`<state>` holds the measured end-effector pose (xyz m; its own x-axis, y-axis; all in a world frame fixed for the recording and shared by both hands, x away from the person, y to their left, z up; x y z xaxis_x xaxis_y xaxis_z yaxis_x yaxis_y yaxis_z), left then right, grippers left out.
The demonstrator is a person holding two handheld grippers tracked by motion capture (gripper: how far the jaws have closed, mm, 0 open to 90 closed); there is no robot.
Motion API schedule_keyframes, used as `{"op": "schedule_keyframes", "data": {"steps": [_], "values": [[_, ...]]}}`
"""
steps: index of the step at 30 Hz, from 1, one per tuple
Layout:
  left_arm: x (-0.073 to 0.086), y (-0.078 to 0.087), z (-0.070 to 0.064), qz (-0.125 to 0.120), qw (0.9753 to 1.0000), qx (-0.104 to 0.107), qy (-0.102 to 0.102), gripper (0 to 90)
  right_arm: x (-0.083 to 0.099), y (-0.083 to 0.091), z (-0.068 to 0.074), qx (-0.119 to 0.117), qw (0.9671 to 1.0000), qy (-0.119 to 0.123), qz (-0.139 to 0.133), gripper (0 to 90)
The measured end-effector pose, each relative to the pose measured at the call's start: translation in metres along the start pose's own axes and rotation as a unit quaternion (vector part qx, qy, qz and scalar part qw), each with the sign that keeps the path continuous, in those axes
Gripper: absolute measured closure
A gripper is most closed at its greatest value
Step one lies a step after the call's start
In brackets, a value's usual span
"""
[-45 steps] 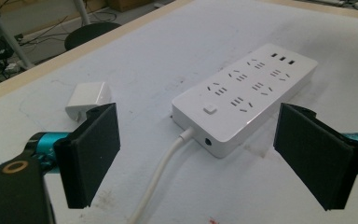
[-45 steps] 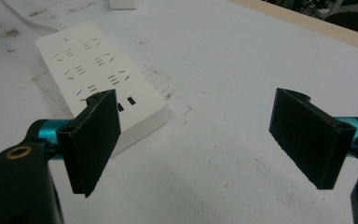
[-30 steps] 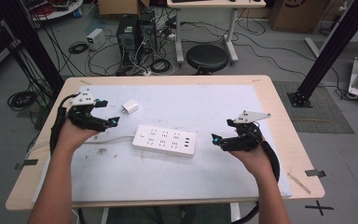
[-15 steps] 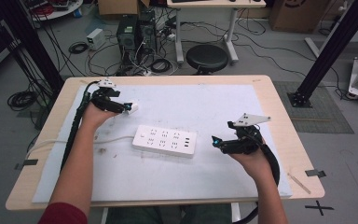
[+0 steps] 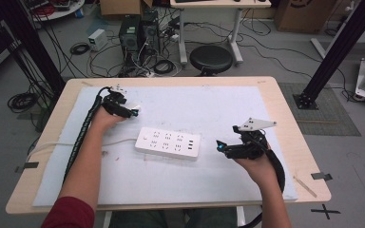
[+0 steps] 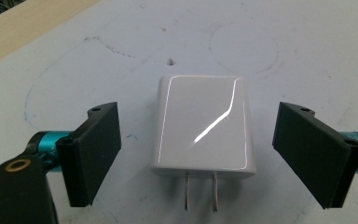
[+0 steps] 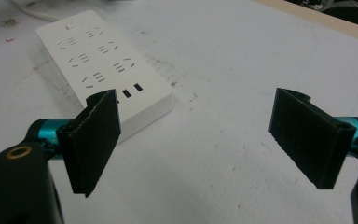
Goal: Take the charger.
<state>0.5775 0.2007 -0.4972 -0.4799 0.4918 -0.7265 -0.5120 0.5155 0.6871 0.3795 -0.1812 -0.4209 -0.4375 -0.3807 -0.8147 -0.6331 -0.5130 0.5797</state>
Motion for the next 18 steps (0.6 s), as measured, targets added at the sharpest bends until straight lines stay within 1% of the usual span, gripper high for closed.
{"op": "schedule_keyframes", "data": {"steps": [3, 5, 12, 14, 15, 16, 17, 18], "values": [[-0.0007, 0.0004, 0.0001, -0.001, 0.9999, 0.0, -0.011, 18.7, -0.0008, -0.0005, 0.0001, 0.0, 1.0, 0.001, -0.001, 16.6], [-0.001, -0.0004, -0.0002, -0.005, 1.0, 0.002, -0.006, 19.0, -0.0012, -0.0009, 0.0001, 0.0, 1.0, 0.002, 0.0, 16.6], [0.0019, -0.0051, -0.0011, 0.002, 1.0, 0.003, -0.005, 22.4, -0.0037, -0.0019, -0.0004, 0.0, 1.0, 0.004, -0.001, 16.6], [0.0029, -0.0056, -0.0014, 0.007, 0.9999, 0.001, -0.01, 26.1, -0.0041, -0.0019, 0.0001, -0.001, 1.0, 0.002, -0.001, 16.6], [0.0029, -0.0061, -0.0019, 0.006, 0.9999, 0.004, -0.009, 26.6, -0.004, -0.0017, -0.0005, 0.003, 1.0, 0.004, 0.0, 16.6], [0.0028, -0.0063, -0.0015, 0.006, 0.9999, 0.002, -0.011, 26.7, -0.0042, -0.0015, -0.0006, 0.005, 1.0, 0.001, 0.0, 16.6], [0.0029, -0.0068, -0.0014, 0.007, 0.9999, 0.0, -0.011, 27.2, -0.0042, -0.0011, -0.001, 0.004, 1.0, 0.003, -0.001, 16.6], [0.0031, -0.007, -0.002, 0.007, 0.9999, 0.004, -0.011, 27.7, -0.0043, -0.0004, -0.0012, 0.004, 1.0, 0.003, 0.0, 16.6]]}}
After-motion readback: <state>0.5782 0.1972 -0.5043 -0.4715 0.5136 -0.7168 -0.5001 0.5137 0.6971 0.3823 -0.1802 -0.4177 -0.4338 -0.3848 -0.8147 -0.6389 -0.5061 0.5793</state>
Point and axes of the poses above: each handheld gripper's, and its own axes: y roughly backward along the jaws, x roughly out of its underside, z roughly to its left, the point moved 9 cm from there along -y, roughly forward along the jaws, and after that the axes turned 2 degrees about x, right-handed, at the moved point
